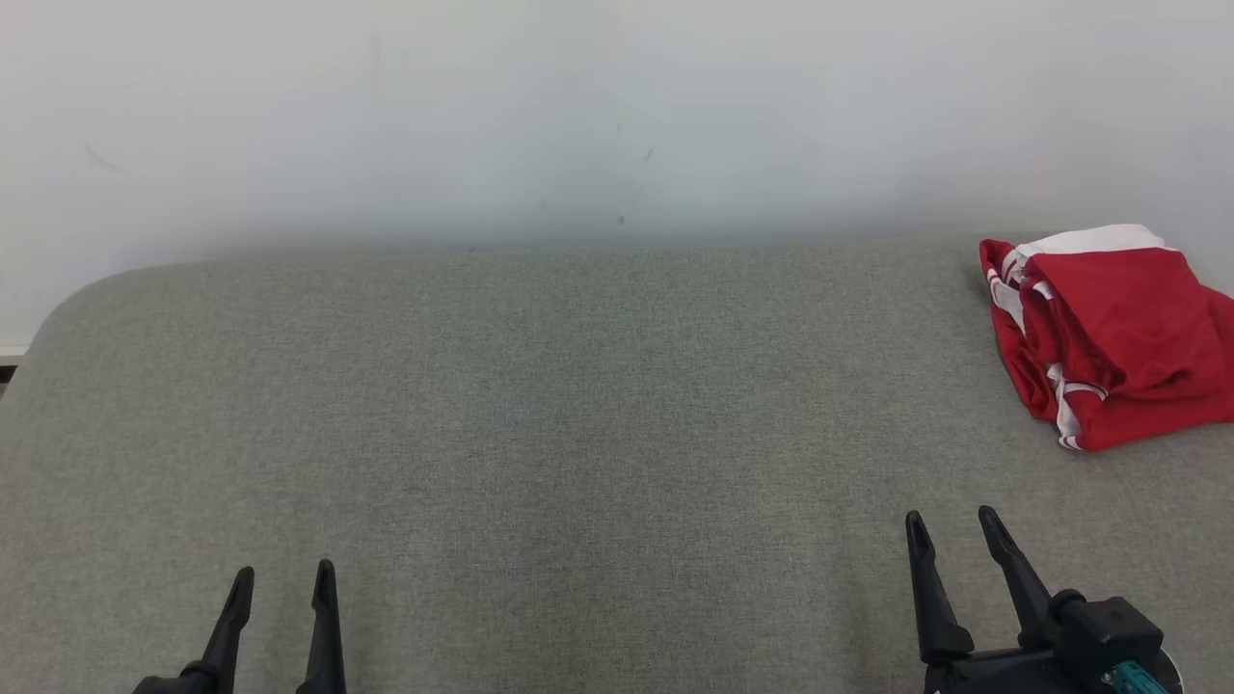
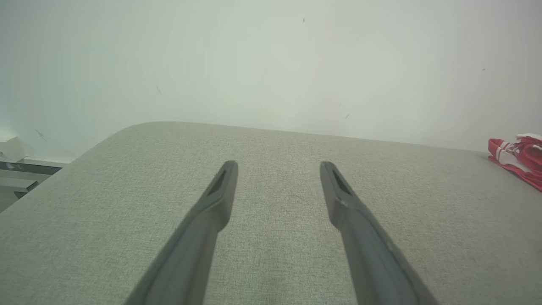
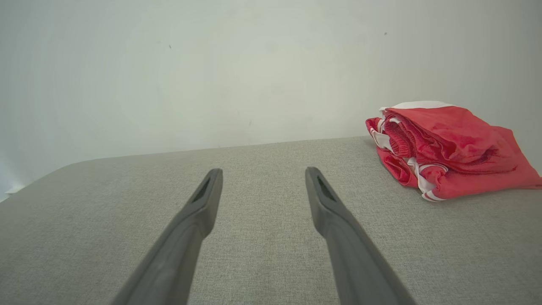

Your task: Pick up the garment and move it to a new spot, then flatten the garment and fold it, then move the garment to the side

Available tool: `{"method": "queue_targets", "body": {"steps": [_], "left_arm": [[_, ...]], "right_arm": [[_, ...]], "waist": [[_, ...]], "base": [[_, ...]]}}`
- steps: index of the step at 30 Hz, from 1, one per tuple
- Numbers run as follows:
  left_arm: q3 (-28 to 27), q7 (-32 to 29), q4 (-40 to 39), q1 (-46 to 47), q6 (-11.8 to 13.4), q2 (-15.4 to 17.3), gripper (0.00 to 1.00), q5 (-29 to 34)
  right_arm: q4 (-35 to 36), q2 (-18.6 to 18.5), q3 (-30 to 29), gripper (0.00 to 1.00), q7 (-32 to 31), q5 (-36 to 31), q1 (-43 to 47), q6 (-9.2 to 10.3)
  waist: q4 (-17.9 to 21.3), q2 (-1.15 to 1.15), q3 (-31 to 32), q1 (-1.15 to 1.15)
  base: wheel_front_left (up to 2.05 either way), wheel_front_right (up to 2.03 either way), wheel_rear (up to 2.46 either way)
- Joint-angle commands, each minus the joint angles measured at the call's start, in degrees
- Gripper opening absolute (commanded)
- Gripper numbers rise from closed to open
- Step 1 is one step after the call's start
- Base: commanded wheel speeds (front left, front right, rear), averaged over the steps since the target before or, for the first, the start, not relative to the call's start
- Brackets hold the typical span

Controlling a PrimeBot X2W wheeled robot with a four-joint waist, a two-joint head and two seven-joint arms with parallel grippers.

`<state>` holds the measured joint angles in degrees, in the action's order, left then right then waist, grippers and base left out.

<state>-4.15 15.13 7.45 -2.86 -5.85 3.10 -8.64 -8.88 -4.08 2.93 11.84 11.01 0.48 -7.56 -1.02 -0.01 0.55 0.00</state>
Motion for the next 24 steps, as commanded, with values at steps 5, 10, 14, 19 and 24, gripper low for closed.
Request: {"method": "queue_targets", "body": {"steps": [5,10,14,19,24], "left_arm": [[0.0,0.0,0.8,0.0,0.0,-0.1,0.0,-0.1],[-0.3,-0.9,3.0,0.1,-0.1,-0.4,0.0,-2.2],[-0.6,-2.2,3.3,0.7,-0.2,-0.4,0.0,-6.8],[-0.6,-3.5,3.4,1.2,-0.3,-0.4,0.0,-12.4],[-0.6,-4.7,3.5,1.8,-0.4,-0.3,0.0,-17.5]], "right_arm": [[-0.5,0.1,-0.2,0.0,-0.1,0.1,0.1,0.0],[-2.3,0.1,-0.2,0.0,-0.6,2.2,1.1,0.0],[-2.4,0.1,-0.6,0.0,-1.6,6.8,0.6,0.01],[-2.6,0.1,-1.1,0.0,-2.7,12.3,0.0,0.01],[-2.8,0.0,-1.6,0.0,-3.7,17.4,-0.5,0.02]], "waist": [[0.1,0.0,-0.1,0.0],[0.1,0.0,-0.1,0.0],[0.2,0.0,-0.1,0.0],[0.2,0.0,-0.1,0.0],[0.2,0.0,-0.1,0.0]], "base": [[0.0,0.0,0.0],[0.0,0.0,0.0],[0.0,0.0,0.0],[0.0,0.0,0.0],[0.0,0.0,0.0]]}}
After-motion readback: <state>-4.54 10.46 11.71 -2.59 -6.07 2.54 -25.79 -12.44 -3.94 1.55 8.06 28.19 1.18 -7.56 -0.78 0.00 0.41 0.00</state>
